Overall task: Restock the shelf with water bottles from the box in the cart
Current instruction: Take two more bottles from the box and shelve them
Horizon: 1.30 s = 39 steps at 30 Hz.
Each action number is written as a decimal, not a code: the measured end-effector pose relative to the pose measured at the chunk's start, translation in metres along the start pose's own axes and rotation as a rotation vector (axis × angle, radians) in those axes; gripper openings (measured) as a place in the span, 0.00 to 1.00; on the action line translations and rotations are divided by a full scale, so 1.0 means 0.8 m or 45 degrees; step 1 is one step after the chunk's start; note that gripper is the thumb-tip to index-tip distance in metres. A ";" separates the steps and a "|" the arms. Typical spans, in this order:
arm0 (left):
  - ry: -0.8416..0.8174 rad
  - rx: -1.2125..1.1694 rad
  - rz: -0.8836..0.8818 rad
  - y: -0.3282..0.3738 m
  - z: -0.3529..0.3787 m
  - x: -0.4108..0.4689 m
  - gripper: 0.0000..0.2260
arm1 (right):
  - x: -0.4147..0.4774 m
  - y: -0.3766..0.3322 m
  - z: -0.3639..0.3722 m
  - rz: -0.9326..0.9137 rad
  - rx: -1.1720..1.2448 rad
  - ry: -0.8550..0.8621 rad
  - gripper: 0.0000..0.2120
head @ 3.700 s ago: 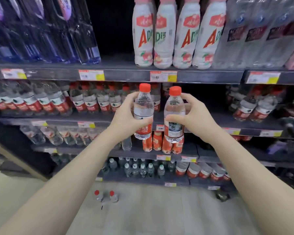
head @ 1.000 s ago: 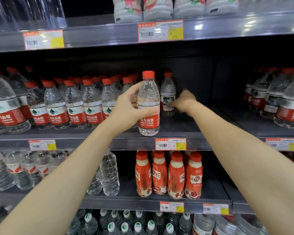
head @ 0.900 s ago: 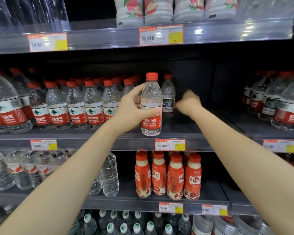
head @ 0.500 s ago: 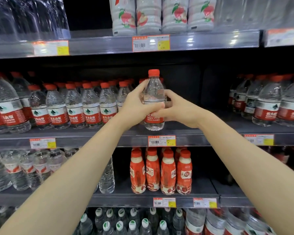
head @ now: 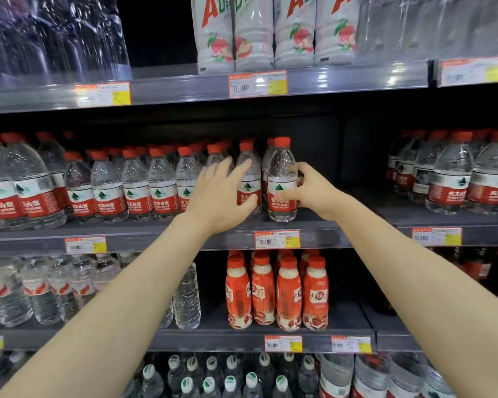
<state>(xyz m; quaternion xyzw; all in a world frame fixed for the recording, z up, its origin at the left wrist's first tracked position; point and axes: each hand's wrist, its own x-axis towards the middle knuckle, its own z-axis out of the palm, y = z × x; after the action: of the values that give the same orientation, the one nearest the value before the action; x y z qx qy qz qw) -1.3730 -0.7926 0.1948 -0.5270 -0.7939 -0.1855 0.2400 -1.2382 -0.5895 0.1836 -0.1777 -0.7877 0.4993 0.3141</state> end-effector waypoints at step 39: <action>0.053 0.177 -0.027 0.000 0.033 -0.016 0.37 | 0.054 0.025 0.026 -0.001 -0.384 0.225 0.39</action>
<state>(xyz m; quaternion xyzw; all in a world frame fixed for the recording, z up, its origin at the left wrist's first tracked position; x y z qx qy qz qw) -1.3738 -0.7876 0.1655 -0.4966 -0.8052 -0.1435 0.2904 -1.2846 -0.5693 0.1726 -0.2656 -0.8230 0.3578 0.3522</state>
